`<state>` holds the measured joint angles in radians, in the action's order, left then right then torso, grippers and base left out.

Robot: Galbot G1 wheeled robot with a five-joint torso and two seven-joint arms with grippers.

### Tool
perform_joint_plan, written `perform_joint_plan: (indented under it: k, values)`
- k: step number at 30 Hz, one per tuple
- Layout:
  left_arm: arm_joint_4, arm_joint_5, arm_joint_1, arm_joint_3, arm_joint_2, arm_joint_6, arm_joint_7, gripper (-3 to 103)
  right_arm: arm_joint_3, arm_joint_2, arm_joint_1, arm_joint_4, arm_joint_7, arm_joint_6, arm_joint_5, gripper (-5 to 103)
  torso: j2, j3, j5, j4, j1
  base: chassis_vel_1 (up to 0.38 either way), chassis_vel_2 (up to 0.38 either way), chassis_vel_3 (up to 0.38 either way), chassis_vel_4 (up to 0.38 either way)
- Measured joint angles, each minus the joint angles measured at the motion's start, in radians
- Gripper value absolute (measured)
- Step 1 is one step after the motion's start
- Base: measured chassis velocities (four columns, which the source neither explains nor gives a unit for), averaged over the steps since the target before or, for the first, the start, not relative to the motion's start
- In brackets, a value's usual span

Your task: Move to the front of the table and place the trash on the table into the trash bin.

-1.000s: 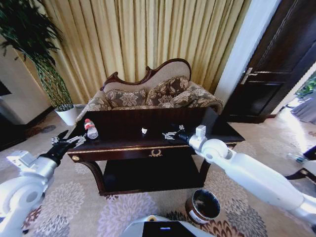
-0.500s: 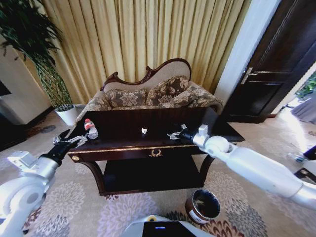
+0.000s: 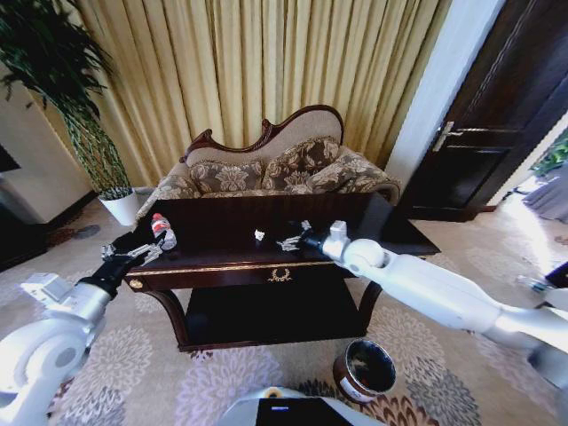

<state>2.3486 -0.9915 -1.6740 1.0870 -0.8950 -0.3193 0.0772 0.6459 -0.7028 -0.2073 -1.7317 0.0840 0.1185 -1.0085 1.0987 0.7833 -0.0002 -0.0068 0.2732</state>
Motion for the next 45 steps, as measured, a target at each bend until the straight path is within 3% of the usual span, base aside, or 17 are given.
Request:
perform_joint_plan:
  k: [4,5,16,20,23,24,26,27,33,45]
  values:
    - [0.001,-0.005,-0.01,0.019,-0.003,0.0,-0.001,100,0.017,-0.017,0.016,-0.012,-0.043,0.049,-0.037,100,0.0,0.0,0.0001,-0.0003,0.0,0.0,0.0,0.0,0.0]
    - [-0.001,-0.009,-0.013,0.032,-0.005,0.002,-0.004,100,0.021,-0.027,0.02,-0.039,-0.094,0.102,-0.067,100,0.0,0.0,0.0002,-0.0004,0.0,0.0,0.0,0.0,0.0]
    - [0.006,-0.008,-0.015,0.033,-0.022,0.005,-0.012,100,0.059,-0.112,0.066,0.001,-0.165,0.135,-0.085,100,0.0,0.0,0.0002,-0.0001,0.0,0.0,0.0,0.0,0.0]
    - [0.01,-0.007,-0.022,0.033,-0.025,0.005,-0.012,100,0.082,-0.146,0.084,0.015,-0.241,0.169,-0.119,100,0.0,0.0,0.0001,-0.0002,0.0,0.0,0.0,0.0,0.0]
    - [0.01,-0.007,-0.024,0.037,-0.027,0.005,-0.012,100,0.085,-0.178,0.088,-0.004,-0.372,0.247,-0.198,100,0.0,0.0,0.0001,-0.0002,0.0,0.0,0.0,0.0,0.0]
    - [0.01,-0.007,-0.024,0.037,-0.027,0.005,-0.012,100,0.085,-0.178,0.088,-0.004,-0.372,0.247,-0.198,100,0.0,0.0,0.0001,-0.0002,0.0,0.0,0.0,0.0,0.0]
    - [0.01,-0.007,-0.023,0.038,-0.028,0.005,-0.012,100,0.076,-0.203,0.088,-0.024,-0.478,0.296,-0.282,101,0.0,0.0,0.0001,-0.0002,0.0,0.0,0.0,0.0,0.0]
    - [0.01,-0.007,-0.022,0.038,-0.029,0.005,-0.012,100,0.07,-0.21,0.089,-0.028,-0.504,0.309,-0.305,97,0.0,0.0,0.0002,-0.0001,0.0,0.0,0.0,0.0,0.0]
    - [0.01,-0.004,-0.021,0.035,-0.035,0.005,-0.012,100,0.06,-0.234,0.092,-0.035,-0.558,0.334,-0.344,95,0.0,0.0,0.0001,-0.0001,0.0,0.0,0.0,0.0,0.0]
    - [0.002,-0.005,-0.016,0.041,-0.03,0.011,-0.013,100,0.069,-0.245,0.095,-0.018,-0.555,0.331,-0.315,47,0.0,0.0,0.0002,-0.0002,0.0,0.0,0.0,0.0,0.0]
